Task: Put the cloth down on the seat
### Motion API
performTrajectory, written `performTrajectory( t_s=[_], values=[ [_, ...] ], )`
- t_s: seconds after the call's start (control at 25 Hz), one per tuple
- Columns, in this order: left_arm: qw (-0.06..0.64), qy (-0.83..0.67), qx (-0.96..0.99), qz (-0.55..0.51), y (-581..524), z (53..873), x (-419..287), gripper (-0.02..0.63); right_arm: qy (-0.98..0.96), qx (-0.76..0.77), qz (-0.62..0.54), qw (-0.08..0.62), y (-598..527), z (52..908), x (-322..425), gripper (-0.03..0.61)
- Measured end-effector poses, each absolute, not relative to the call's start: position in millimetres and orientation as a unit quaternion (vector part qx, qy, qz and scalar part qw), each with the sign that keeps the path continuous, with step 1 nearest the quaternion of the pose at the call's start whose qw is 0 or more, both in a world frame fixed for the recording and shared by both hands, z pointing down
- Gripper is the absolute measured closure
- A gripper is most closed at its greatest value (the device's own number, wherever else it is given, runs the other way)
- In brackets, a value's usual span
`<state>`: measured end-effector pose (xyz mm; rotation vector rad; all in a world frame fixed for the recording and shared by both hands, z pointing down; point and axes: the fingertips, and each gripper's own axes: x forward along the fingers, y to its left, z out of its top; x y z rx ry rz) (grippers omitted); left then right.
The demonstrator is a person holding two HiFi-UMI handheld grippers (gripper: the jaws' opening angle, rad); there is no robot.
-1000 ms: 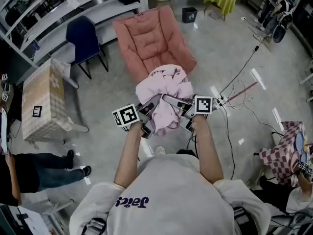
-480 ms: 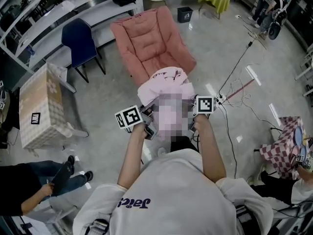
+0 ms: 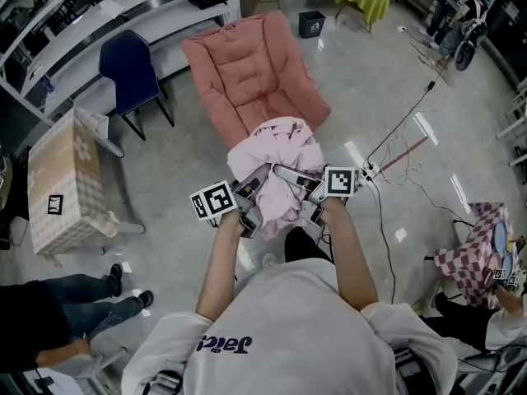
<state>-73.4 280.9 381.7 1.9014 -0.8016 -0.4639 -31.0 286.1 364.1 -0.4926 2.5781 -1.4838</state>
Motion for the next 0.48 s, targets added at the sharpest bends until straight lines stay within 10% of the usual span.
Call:
performTrajectory(
  t_s=[0.48],
  values=[
    [0.486, -0.347, 0.778, -0.196, 182, 381, -54, 0.273, 0.852, -0.151, -0.498, 0.059, 186, 363, -11, 0.247]
  ],
)
